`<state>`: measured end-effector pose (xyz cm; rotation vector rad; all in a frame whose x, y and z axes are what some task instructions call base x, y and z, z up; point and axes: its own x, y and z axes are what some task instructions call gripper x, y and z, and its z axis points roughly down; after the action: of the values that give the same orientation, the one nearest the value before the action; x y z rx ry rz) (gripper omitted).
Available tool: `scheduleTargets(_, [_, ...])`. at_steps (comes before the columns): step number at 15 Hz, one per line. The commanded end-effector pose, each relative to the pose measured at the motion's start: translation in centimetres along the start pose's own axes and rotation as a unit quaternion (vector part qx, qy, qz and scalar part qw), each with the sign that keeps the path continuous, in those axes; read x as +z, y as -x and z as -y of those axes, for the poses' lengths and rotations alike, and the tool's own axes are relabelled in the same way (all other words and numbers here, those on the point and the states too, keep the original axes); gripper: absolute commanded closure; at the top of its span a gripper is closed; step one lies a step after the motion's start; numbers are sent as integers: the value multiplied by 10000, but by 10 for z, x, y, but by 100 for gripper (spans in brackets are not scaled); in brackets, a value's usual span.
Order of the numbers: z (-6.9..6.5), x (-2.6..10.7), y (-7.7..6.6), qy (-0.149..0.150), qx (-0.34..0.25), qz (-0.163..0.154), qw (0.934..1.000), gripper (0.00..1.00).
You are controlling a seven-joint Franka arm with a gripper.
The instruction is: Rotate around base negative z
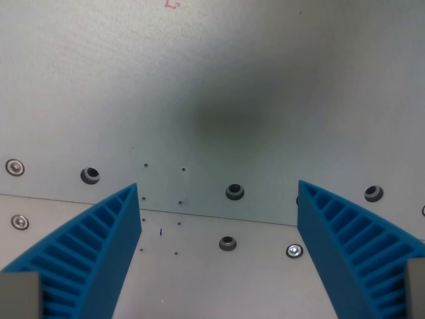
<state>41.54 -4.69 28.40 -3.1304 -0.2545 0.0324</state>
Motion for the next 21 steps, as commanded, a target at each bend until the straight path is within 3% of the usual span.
scheduleTargets(1, [0,-3,0,6,67,-35,10000,0])
scheduleTargets(11, [0,-3,0,-10,733,-37,9973,0])
scheduleTargets(21, [0,-3,0,-26,1395,-39,9902,0])
